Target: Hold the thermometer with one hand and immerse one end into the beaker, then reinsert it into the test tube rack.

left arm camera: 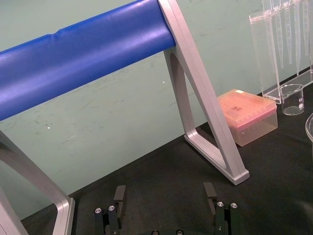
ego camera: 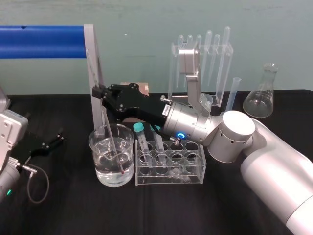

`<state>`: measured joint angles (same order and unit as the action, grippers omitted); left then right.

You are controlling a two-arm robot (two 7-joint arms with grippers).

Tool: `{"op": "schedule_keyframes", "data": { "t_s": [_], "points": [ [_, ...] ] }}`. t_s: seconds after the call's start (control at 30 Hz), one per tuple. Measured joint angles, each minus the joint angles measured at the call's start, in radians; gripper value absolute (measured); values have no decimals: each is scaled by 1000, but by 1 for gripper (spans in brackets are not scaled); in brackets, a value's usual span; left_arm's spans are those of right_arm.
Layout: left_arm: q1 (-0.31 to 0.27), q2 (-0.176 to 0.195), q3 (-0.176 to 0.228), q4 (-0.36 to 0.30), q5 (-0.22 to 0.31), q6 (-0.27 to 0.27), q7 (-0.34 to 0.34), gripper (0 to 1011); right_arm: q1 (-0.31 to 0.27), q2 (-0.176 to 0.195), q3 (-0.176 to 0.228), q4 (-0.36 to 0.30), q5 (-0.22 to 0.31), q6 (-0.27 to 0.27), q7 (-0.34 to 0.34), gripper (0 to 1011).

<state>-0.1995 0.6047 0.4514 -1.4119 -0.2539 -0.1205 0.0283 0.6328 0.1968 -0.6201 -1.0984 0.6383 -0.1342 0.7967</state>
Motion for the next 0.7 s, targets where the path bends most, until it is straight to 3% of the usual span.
{"op": "schedule_keyframes", "data": {
  "t_s": [0.7],
  "points": [
    [0, 0, 0, 0, 0, 0, 0, 1008, 1, 2, 0, -4, -7, 10, -6, 55]
  ]
}}
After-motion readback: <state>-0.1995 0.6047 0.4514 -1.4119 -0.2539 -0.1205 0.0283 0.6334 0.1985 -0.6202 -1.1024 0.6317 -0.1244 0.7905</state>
